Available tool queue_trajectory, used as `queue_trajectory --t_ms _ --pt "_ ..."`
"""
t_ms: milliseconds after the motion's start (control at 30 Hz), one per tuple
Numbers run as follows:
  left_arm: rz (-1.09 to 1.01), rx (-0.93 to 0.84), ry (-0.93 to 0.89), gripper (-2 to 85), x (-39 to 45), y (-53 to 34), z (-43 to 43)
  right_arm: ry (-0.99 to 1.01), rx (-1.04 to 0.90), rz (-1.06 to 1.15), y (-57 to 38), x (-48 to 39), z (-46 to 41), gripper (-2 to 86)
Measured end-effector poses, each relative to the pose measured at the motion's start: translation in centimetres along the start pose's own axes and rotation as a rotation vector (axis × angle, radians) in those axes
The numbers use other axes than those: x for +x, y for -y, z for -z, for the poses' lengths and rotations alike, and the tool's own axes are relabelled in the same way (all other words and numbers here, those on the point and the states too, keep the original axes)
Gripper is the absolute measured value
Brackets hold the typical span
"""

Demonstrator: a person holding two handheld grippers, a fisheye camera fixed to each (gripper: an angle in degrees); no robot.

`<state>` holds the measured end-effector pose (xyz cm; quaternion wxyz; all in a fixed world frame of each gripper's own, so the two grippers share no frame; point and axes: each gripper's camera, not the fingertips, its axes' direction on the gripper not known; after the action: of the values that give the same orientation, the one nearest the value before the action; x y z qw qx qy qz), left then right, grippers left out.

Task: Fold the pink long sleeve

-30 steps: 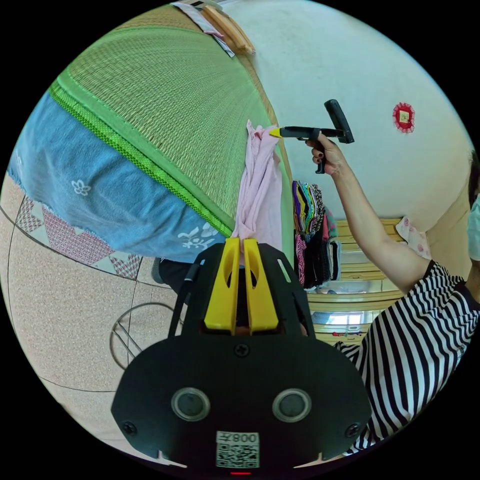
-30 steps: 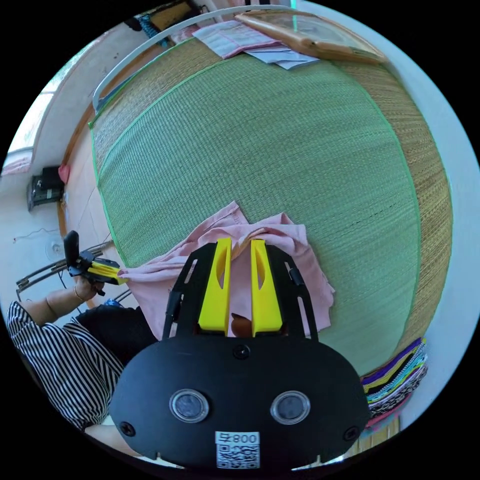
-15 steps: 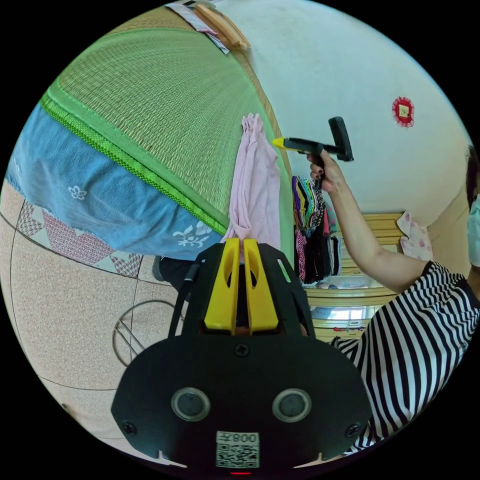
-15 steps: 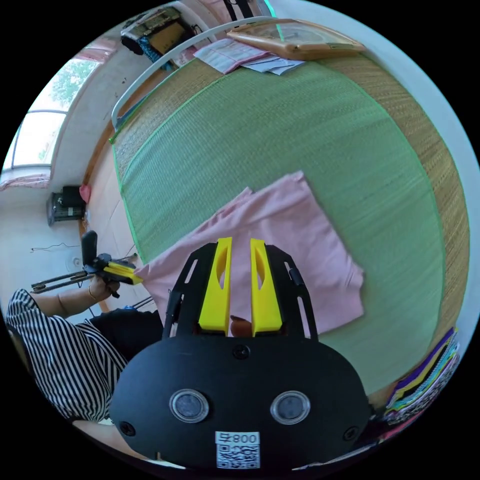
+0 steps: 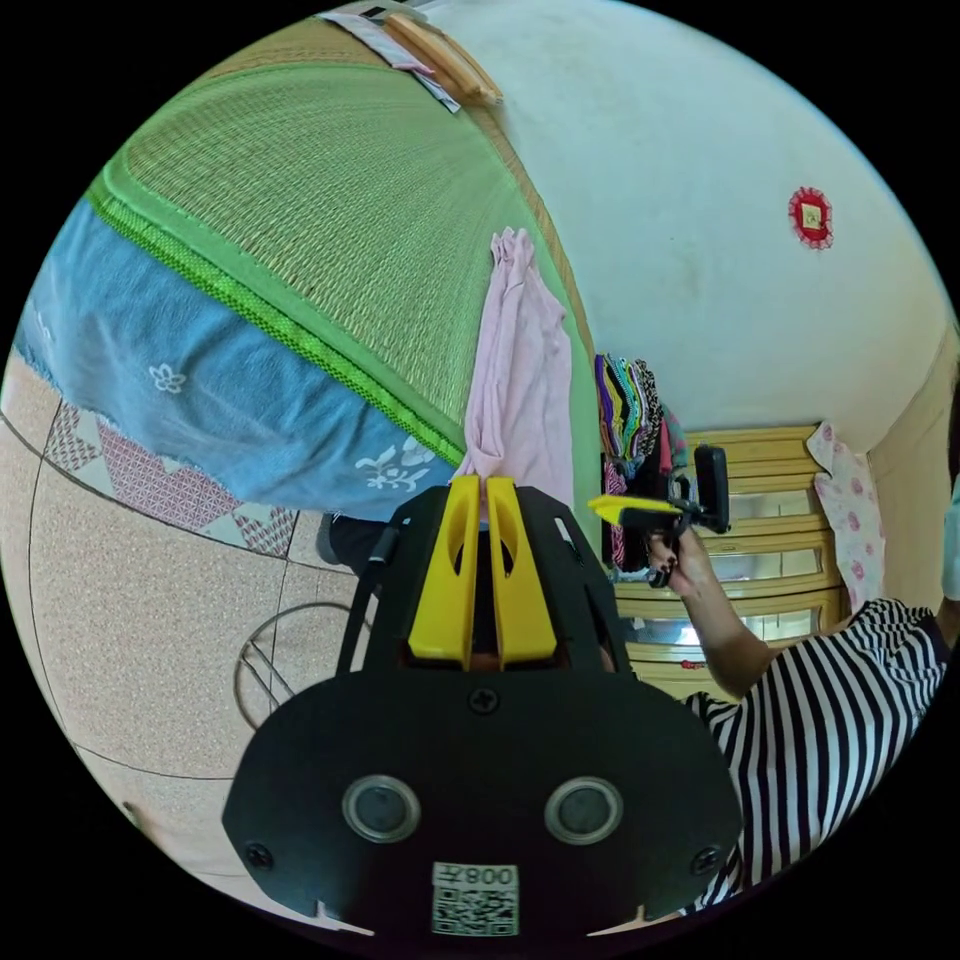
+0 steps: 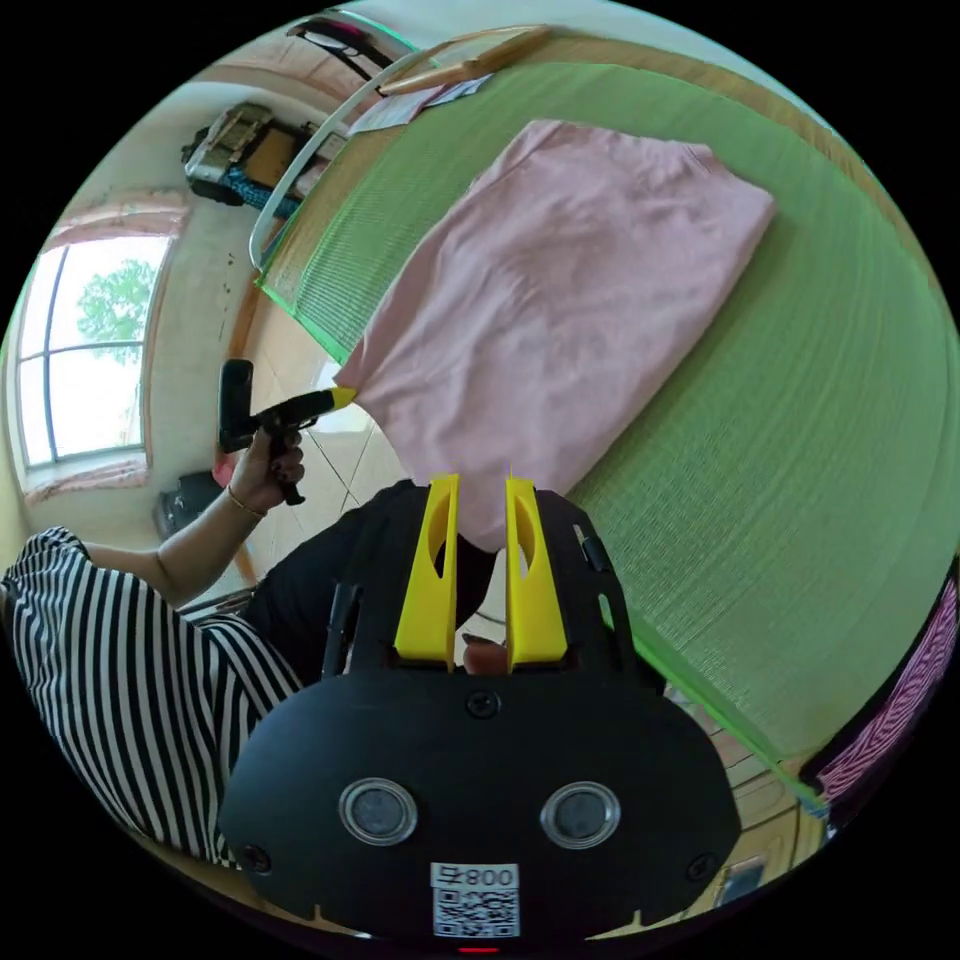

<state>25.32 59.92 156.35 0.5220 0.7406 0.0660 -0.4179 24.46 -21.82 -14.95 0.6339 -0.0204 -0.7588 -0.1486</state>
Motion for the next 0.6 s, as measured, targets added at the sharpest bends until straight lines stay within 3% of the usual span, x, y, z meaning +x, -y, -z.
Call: queue_trajectory --t_ms 233,600 --pt "0.02 0.025 0.052 0.3 -0.2 -2.9 0.6 0.036 0.068 -0.136 -9.0 5.3 -3.0 8.1" --pt "0.025 -0.029 0.018 0.1 0.1 -7.0 -1.1 0.395 0.249 -0.31 -20.7 15.6 -7.8 9.1"
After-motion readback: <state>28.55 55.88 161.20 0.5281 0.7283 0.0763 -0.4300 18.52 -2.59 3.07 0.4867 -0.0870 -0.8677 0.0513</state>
